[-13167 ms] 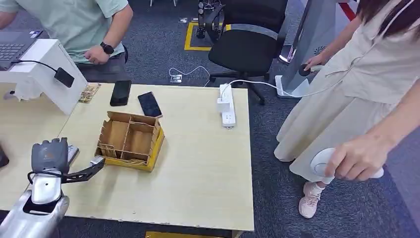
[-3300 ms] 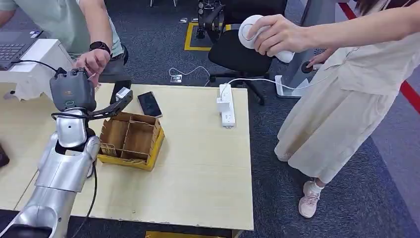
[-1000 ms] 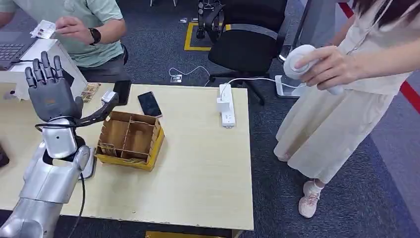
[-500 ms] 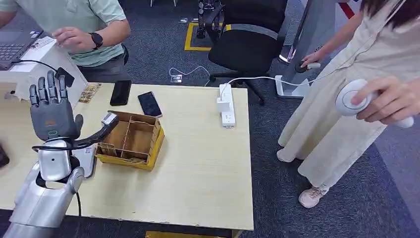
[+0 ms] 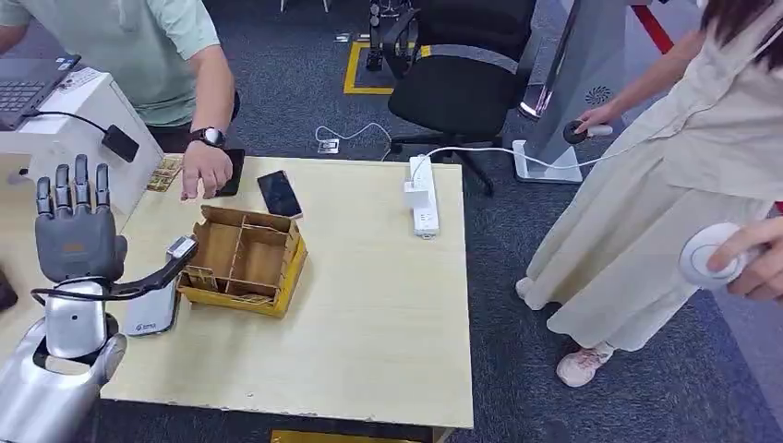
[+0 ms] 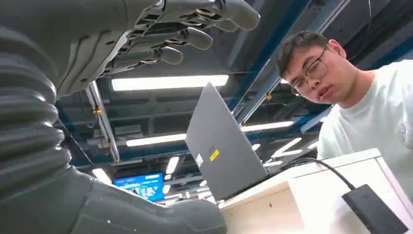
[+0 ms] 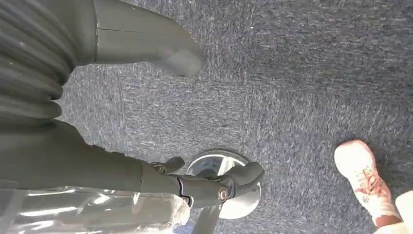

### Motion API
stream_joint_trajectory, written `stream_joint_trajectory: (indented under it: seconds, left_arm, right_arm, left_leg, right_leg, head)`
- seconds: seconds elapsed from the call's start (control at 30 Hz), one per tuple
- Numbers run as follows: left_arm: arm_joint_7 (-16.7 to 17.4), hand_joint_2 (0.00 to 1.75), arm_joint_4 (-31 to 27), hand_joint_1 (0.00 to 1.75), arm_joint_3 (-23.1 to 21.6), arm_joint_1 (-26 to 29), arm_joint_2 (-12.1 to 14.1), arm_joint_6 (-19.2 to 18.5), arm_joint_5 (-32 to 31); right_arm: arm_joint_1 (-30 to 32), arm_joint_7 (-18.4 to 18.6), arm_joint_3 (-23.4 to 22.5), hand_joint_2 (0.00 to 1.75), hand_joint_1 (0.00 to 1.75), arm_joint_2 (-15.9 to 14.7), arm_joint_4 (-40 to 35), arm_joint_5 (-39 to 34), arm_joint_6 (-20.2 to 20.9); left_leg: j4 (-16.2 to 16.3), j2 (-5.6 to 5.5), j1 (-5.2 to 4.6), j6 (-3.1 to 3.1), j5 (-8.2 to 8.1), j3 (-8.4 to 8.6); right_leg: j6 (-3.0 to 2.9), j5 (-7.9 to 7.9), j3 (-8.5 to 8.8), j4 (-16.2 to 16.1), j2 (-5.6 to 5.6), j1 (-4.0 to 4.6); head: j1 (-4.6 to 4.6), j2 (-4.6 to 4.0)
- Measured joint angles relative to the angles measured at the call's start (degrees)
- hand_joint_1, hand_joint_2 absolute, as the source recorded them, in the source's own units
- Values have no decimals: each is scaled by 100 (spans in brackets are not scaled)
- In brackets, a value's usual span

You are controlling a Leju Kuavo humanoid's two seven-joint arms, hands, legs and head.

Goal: Pass the card to the sensor for recognition and then transmit it.

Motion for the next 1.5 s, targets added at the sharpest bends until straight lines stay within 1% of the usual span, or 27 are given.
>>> stream_joint_trajectory:
  seconds: [0.07, 0.17, 0.23, 0.3, 0.4, 0.47, 0.53, 0.63, 0.8, 0.87, 0.93, 0.97, 1.0, 1.03, 1.23, 1.5]
  left_arm:
    - [-7, 175, 2, 0, -94, 85, 98, -35, 0]
    - [-61, 175, 4, 0, -209, 228, 162, -11, 0]
    - [-99, 175, 22, 0, -363, 271, 269, -4, 0]
    - [-327, 175, 48, 0, -428, 349, 350, 57, 0]
    - [-547, 175, 70, 0, -435, 509, 384, 144, 0]
    - [-553, 175, 70, 0, -441, 619, 406, 157, 0]
    - [-653, 175, 63, 0, -444, 743, 433, 164, 0]
    - [-892, 175, 41, 0, -419, 956, 391, 273, 0]
    - [-929, 175, 27, 0, -406, 987, 376, 288, 0]
    - [-1031, 175, -59, 0, -365, 1092, 321, 289, 0]
    - [-1211, 175, -186, 0, -347, 1232, 284, 254, 0]
    - [-1487, 175, -251, 0, -271, 1327, 223, 251, 0]
    - [-1662, 175, -288, 0, -206, 1380, 175, 251, 2]
    - [-1735, 175, -321, 0, -150, 1420, 133, 251, 2]
    - [-1821, 175, -477, 0, 140, 1591, 2, 280, 2]
    - [-1853, 175, -741, 0, 328, 1722, -42, 350, 2]
  right_arm:
    - [1, -24, -2, 175, 0, 4, -11, -26, 15]
    - [3, -50, -13, 175, 0, 4, -50, -76, 33]
    - [3, -63, -22, 175, 0, 4, -101, -112, 33]
    - [3, -66, -39, 175, 0, 4, -161, -183, 26]
    - [7, -68, -81, 175, 0, 4, -232, -219, 22]
    - [13, -68, -94, 175, 0, 4, -262, -221, 33]
    - [17, -70, -107, 175, 0, 4, -297, -225, 59]
    - [41, -68, -140, 175, 0, 7, -341, -225, 74]
    - [44, -68, -144, 175, 0, 9, -347, -225, 74]
    - [54, -68, -173, 175, 0, 13, -380, -223, 81]
    - [61, -68, -221, 175, 0, 17, -400, -194, 72]
    - [65, -66, -240, 175, 0, 20, -400, -179, 70]
    - [66, -63, -245, 175, 0, 20, -400, -179, 72]
    - [67, -63, -249, 175, 0, 20, -400, -179, 74]
    - [68, -66, -269, 175, 0, 20, -398, -164, 74]
    - [68, -68, -278, 175, 0, 20, -387, -146, 63]
  left_leg:
    - [0, 0, 0, 0, 0, 0]
    - [0, 0, -1, 0, 0, 0]
    - [0, -1, 0, 0, 0, -1]
    - [0, 1, -1, 0, 0, 0]
    - [0, 2, 0, 0, 0, 0]
    - [0, 1, 0, 0, 0, -1]
    - [0, 1, 0, 0, 0, -1]
    - [0, 1, 0, 0, -1, -1]
    - [0, 1, 0, 0, -1, -1]
    - [0, 0, 0, 0, -1, -2]
    - [0, 0, 0, 0, 0, -1]
    - [0, 0, -1, 0, 0, -1]
    - [0, 0, -1, 0, 0, -1]
    - [0, 1, -1, 0, 0, -1]
    - [0, -1, 0, 0, -1, -2]
    - [0, -1, 0, 0, 0, -2]
  right_leg:
    - [0, 0, -1, 0, 0, -1]
    - [0, 0, -2, -1, 0, -1]
    - [0, 0, -2, -1, 0, 0]
    - [0, 0, -2, -1, 1, -1]
    - [0, 0, -2, -1, 1, 1]
    - [0, 0, -2, -1, 1, 1]
    - [0, 0, -3, -1, 1, 0]
    - [-1, -1, -3, -1, 1, 0]
    - [-1, -1, -3, -1, 1, 0]
    - [0, -1, -2, -1, -1, 0]
    - [0, 0, -2, -1, -1, 0]
    - [0, 0, -1, -1, -1, -1]
    - [0, 0, -2, -1, -1, 0]
    - [0, 0, -3, -1, 0, 0]
    - [-1, -1, -2, -1, -3, 1]
    - [0, -1, -1, -1, -5, 1]
  head:
    - [-2, 0]
    - [0, 0]
    - [0, -2]
    - [-4, 0]
    - [-7, 0]
    - [-7, 0]
    - [-5, 0]
    - [-4, 0]
    - [-4, 0]
    - [-5, -2]
    - [-2, 0]
    - [0, 0]
    - [-4, -2]
    - [0, -2]
    - [-2, 0]
    - [-2, 0]
